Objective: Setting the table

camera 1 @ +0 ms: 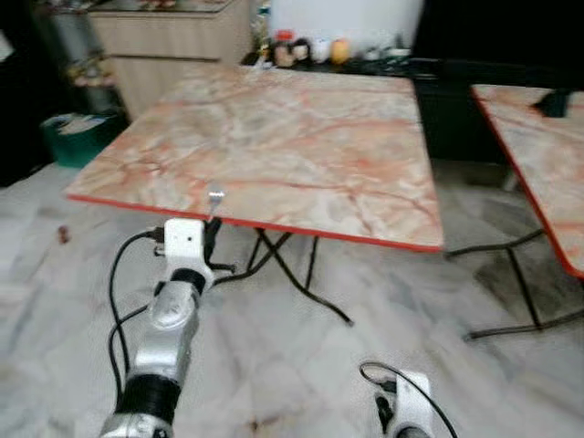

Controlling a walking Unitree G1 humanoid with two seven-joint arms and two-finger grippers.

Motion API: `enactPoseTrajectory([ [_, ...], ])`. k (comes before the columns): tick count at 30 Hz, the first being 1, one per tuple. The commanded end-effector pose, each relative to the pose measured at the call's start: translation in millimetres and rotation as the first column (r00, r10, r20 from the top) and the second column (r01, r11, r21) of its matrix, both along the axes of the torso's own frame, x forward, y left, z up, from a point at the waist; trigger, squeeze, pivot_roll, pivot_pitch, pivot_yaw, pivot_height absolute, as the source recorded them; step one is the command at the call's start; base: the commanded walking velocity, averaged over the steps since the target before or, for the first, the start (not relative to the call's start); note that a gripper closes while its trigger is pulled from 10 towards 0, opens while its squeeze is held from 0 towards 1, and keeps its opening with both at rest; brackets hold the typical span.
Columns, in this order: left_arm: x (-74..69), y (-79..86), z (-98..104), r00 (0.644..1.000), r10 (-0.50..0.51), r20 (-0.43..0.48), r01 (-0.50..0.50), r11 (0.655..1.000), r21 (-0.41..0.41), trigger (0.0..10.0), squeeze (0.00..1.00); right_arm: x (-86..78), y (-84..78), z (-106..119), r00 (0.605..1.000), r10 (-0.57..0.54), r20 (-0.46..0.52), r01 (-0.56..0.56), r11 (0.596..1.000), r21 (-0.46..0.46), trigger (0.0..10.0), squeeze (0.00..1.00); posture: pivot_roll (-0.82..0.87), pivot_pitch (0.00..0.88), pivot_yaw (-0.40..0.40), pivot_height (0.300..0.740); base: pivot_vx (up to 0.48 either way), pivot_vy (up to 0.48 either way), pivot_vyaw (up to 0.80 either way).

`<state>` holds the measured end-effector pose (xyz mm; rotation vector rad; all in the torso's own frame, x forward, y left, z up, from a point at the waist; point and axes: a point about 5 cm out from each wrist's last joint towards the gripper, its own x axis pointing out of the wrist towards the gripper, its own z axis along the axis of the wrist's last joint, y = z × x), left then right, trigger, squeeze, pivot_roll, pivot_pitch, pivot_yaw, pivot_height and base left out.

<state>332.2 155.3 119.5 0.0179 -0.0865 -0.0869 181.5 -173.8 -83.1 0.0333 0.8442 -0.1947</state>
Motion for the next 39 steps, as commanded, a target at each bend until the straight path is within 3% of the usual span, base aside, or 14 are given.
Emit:
enactPoseTrajectory([
  [1,-0.3,6.1,0.0,1.0,0.012,0.003,-0.012,1.0,0.02,10.0,0.0,3.5,6.9,1.0,1.0,0.0,0.007,-0.001,1.0,0.021,10.0,0.0,0.03,0.0,-0.057,0.74,0.0,0.0,0.8],
  [6,-0.5,1.5,-1.3,1.0,-0.017,0.006,0.017,0.999,0.044,10.0,0.0,1.1,7.3,-0.3,1.0,-0.017,-0.002,0.017,0.999,0.031,10.0,0.0,0.04,0.0,-0.055,0.74,0.0,0.0,0.0],
  [8,-1.5,0.1,-1.2,0.999,-0.035,0.011,0.035,0.997,0.07,10.0,0.0,-2.1,0.0,-0.7,1.0,-0.022,0.006,0.022,0.999,0.025,10.0,0.0,0.04,0.0,-0.053,0.74,0.0,0.0,0.0],
  [9,-3.3,-1.4,-1.7,0.998,-0.061,0.019,0.058,0.992,0.112,10.0,0.0,-7.6,-12.1,-1.1,0.999,-0.033,0.021,0.033,0.999,0.018,10.0,0.0,0.04,0.0,-0.048,0.74,0.0,0.0,0.0],
  [15,-13.4,-3.2,-2.0,0.988,-0.139,0.063,0.118,0.96,0.255,10.0,0.0,-5.3,-11.9,1.5,0.997,-0.039,0.06,0.038,0.999,0.013,10.0,0.0,0.03,0.0,-0.041,0.74,0.0,0.0,0.0],
  [21,-27.8,12.6,-5.1,0.989,-0.131,0.067,0.109,0.958,0.265,10.0,0.0,-8.5,-13.4,0.7,0.997,-0.042,0.064,0.042,0.999,0.014,10.0,0.0,0.04,0.0,-0.042,0.74,0.0,0.0,0.0],
  [26,-32.4,7.0,-7.2,0.987,-0.143,0.074,0.119,0.957,0.265,10.0,0.0,-11.0,-13.2,-0.5,0.998,-0.034,0.056,0.033,0.999,0.016,10.0,0.0,0.04,0.0,-0.045,0.74,0.0,-0.061,0.0],
  [39,-24.2,-1.6,-2.7,0.987,-0.143,0.074,0.123,0.966,0.227,10.0,0.0,-12.1,-14.6,-1.0,0.997,-0.049,0.052,0.048,0.999,0.023,10.0,0.0,0.01,0.0,-0.027,0.74,0.0,-0.374,0.0],
])
